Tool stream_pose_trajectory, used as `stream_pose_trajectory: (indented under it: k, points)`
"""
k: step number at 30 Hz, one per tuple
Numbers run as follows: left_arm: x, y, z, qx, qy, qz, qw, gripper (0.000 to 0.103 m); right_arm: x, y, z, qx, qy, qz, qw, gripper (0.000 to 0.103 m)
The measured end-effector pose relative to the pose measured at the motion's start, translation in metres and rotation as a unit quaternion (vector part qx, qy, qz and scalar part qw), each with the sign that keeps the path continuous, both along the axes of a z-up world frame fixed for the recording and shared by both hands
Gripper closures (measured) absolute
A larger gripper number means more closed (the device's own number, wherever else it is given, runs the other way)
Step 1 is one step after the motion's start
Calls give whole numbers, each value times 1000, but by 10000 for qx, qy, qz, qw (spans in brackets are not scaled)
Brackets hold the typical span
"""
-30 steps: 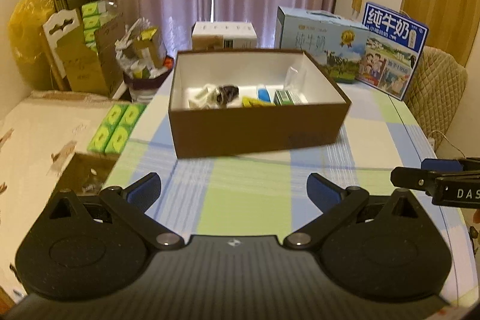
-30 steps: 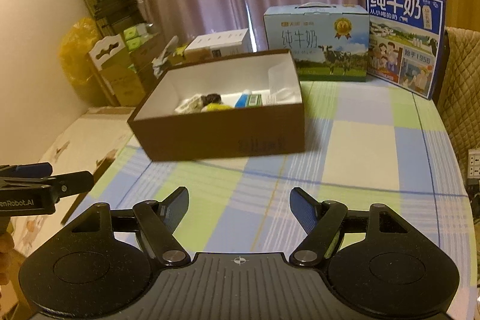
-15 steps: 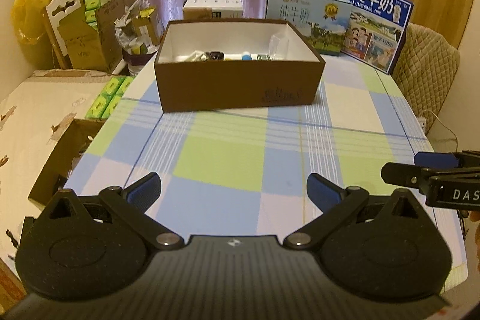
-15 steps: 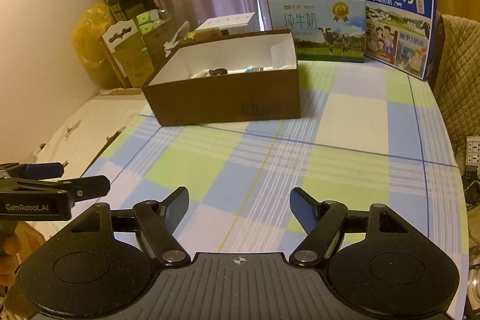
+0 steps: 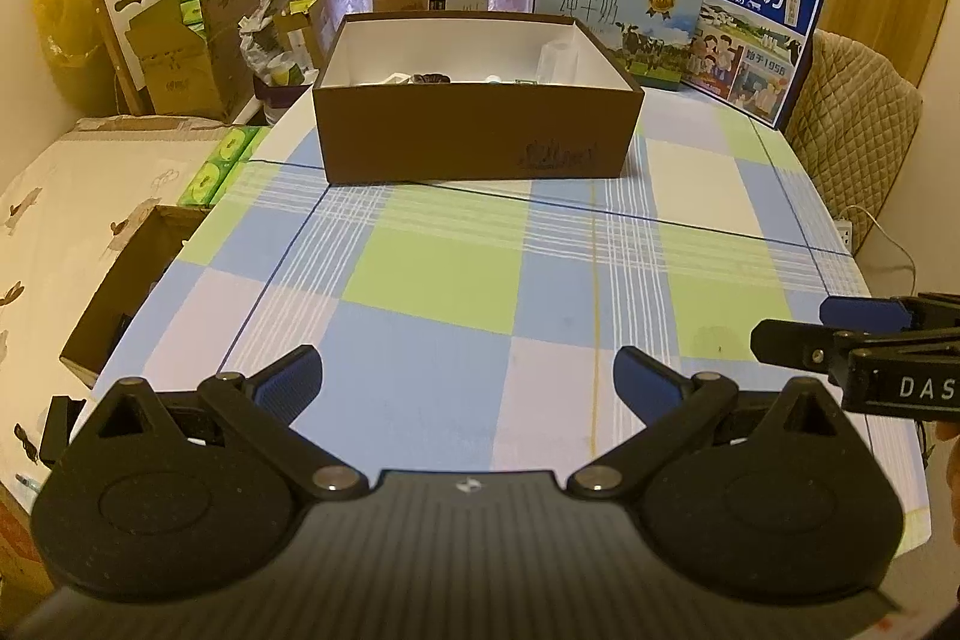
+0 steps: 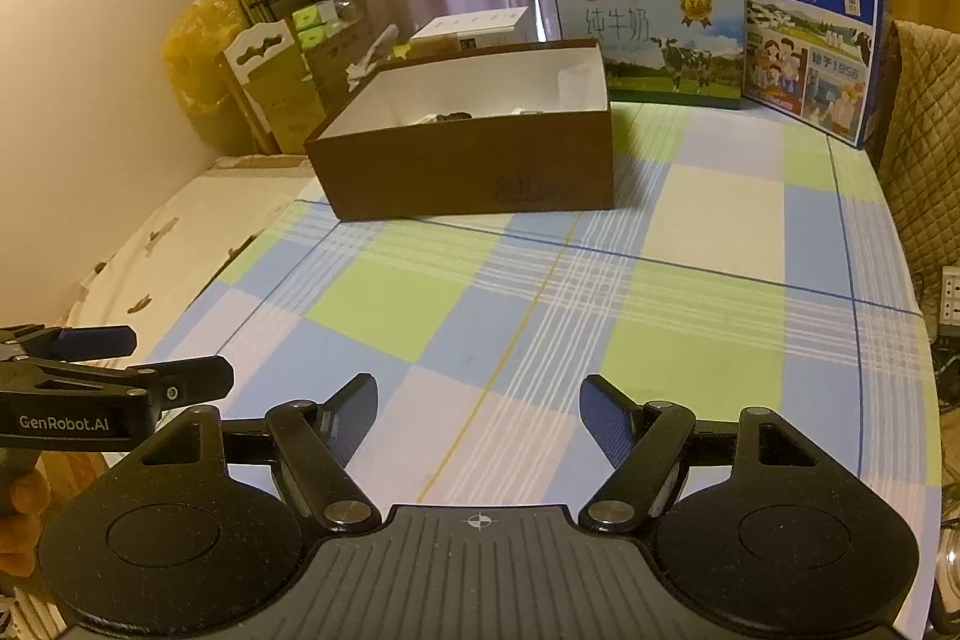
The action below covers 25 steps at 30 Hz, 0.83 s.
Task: Organize objects
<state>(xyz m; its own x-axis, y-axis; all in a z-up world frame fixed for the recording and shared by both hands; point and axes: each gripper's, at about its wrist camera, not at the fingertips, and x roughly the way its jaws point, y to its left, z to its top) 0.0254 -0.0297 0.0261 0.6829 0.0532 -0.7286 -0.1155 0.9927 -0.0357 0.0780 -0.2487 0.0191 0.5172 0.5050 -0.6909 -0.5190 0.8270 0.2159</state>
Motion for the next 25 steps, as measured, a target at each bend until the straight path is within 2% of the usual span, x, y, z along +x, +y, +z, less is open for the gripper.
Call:
stream_pose_trajectory:
  k: [25]
  points:
    - [7, 4, -7, -20, 70, 54, 10000, 1, 10, 6, -10, -34, 155, 68, 9999, 31]
